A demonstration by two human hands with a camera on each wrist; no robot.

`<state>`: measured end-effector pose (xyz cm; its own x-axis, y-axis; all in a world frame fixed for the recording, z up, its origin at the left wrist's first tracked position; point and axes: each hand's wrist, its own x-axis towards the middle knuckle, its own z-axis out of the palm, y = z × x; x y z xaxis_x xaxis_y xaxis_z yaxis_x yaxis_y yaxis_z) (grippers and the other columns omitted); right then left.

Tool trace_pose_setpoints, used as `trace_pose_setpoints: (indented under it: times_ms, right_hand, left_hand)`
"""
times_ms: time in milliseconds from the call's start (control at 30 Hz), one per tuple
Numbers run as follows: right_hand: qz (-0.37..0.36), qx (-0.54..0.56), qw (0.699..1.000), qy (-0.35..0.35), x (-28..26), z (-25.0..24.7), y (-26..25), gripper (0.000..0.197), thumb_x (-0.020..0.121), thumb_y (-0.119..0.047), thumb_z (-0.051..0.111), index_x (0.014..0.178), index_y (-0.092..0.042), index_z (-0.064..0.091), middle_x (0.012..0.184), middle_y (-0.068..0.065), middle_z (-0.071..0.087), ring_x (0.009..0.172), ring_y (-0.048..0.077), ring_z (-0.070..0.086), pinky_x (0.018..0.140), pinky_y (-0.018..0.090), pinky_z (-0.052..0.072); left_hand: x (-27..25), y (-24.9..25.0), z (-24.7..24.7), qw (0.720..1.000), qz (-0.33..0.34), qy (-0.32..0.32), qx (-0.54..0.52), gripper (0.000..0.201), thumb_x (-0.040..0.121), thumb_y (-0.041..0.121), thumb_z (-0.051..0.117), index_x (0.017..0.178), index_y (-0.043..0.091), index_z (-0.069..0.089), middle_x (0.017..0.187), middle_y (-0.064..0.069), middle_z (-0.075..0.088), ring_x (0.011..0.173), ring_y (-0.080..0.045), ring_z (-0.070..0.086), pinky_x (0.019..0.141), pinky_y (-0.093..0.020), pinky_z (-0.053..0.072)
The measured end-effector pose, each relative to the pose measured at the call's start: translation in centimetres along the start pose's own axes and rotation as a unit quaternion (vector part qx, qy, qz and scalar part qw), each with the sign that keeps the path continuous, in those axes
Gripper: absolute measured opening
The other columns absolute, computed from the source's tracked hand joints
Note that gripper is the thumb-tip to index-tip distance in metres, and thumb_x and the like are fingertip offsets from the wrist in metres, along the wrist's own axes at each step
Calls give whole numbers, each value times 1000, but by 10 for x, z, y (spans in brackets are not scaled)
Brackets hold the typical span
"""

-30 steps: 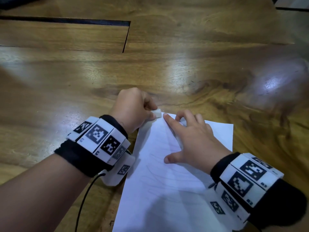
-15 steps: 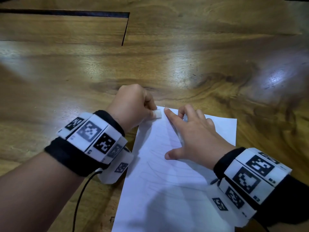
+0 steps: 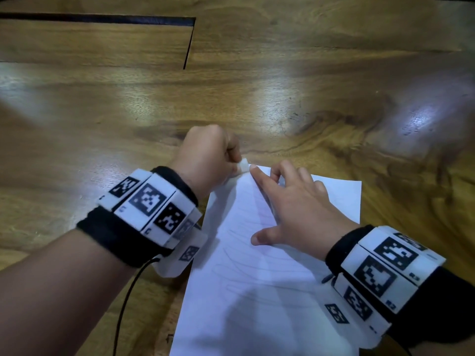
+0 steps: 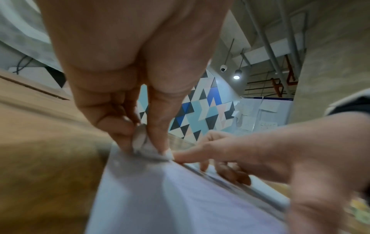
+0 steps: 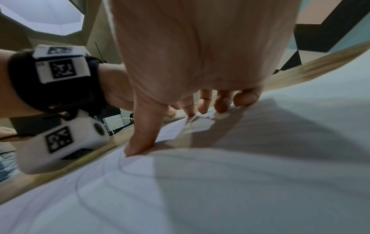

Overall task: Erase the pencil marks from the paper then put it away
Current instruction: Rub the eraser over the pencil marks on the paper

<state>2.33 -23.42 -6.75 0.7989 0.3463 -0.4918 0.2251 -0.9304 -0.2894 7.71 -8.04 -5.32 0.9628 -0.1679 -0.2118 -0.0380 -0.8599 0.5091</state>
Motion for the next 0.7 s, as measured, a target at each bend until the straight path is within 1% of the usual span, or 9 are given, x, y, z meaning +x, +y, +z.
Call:
trace_pose_setpoints:
  times_ms: [133,200,300,367,433,500,533,633,700]
  right_hand:
    - [0,-1,1000,0,0,0,0,113,64,-64,70,149,-35,1,110,-9,13,93,10,14,82,29,25]
    - [0,-3,1000,0,0,0,0,113,65,-64,70,149,-35,0,110,-9,13,93,10,13,83,30,26]
    - [0,-7,1000,-2,-1,0,0,112,65,-64,69,148,-35,0,108,-10,11,94,10,15,84,30,28]
    - [0,-9,1000,-1,-1,0,0,112,65,-64,69,148,-35,0,108,-10,11,94,10,14,84,30,27]
    - [-1,-11,1000,-2,-1,0,0,112,66,-64,69,148,-34,0,111,-9,14,94,10,13,84,30,26]
    - [-2,-11,1000,-3,-1,0,0,112,66,-65,68,148,-34,-1,116,-8,16,94,10,13,84,30,26]
    - [-2,-10,1000,-4,0,0,0,112,66,-65,68,149,-34,-1,117,-7,16,94,10,13,85,30,26]
    - [1,-7,1000,-5,0,0,0,112,66,-64,69,149,-35,-1,115,-8,16,94,10,13,87,31,28]
    - [1,-6,1000,-3,-1,0,0,111,66,-64,69,149,-35,0,115,-8,17,95,11,14,86,31,28]
  left_hand:
    - [-22,-10,-4,992,17,-127,4,17,63,28,80,59,20,66,67,4,68,62,-11,59,55,-18,42]
    - [-18,-12,-4,995,6,-101,-7,15,64,28,80,64,19,68,69,4,69,64,-11,61,55,-16,44]
    - [-2,-7,-1,1000,12,-12,-3,11,68,18,78,66,19,67,60,6,60,56,-4,51,45,-2,34]
    - [-5,-7,0,1000,25,-3,12,17,69,16,76,61,21,62,54,12,52,52,0,44,45,-1,32]
    - [-21,-14,0,998,31,-59,24,29,68,23,77,51,23,53,48,11,49,47,-2,42,45,-5,32]
    - [-38,-18,-2,990,21,-135,16,28,66,29,78,50,23,56,44,13,52,45,-2,45,45,-7,33]
    - [-40,-19,-3,989,15,-149,8,24,65,31,78,53,23,59,44,14,54,45,1,47,45,-7,34]
    - [-21,-15,-3,997,15,-74,16,13,68,25,77,68,20,65,57,10,58,52,0,48,44,-9,33]
    - [-7,-9,-1,999,20,-20,35,10,71,18,74,74,17,64,61,8,54,57,-6,48,49,-17,33]
